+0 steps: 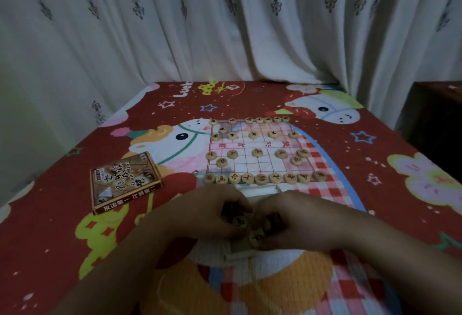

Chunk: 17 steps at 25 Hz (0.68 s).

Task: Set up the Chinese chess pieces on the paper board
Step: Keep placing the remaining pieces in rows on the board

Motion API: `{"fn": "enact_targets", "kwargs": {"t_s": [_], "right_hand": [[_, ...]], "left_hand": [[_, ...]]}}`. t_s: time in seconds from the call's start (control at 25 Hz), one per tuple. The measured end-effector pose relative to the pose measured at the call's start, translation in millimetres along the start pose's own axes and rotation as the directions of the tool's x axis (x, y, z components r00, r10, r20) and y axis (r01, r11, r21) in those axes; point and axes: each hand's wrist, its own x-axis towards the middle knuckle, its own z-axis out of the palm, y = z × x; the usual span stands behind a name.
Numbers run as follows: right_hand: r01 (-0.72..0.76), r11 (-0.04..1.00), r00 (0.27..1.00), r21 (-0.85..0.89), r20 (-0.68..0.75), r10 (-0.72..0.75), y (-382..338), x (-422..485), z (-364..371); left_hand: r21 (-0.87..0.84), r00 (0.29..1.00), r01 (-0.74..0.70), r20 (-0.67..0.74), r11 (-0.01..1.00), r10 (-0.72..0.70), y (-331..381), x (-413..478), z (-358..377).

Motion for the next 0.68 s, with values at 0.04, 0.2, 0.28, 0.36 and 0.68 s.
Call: {"fn": "enact_targets", "kwargs": {"t_s": [0.04,0.2,0.28,0.36,0.68], "right_hand": [[0.009,1.0,1.0,-0.026,0.009,-0.009,1,2,2],[0.019,0.999,1.0,-0.051,0.009,-0.019,3,4,5],[0.019,0.999,1.0,-0.041,-0.02,-0.019,4,4,6],[0.012,1.0,0.997,0.001,-0.072,-0.012,4,3,3],[-0.077,0.957,0.857,0.278,-0.472,0.206,49,9,-32]], "left_hand": [[-0.004,1.0,-0.008,-0.013,1.0,0.008,0,0,0],[-0.021,0.999,-0.042,-0.033,0.999,0.041,1,0,0],[-0.021,0.998,-0.047,-0.047,0.999,0.046,1,1,-1],[-0.059,0.993,-0.052,-0.104,0.997,0.046,3,2,-5],[-0.132,0.92,-0.035,-0.391,0.991,-0.019,-8,38,-32]]}}
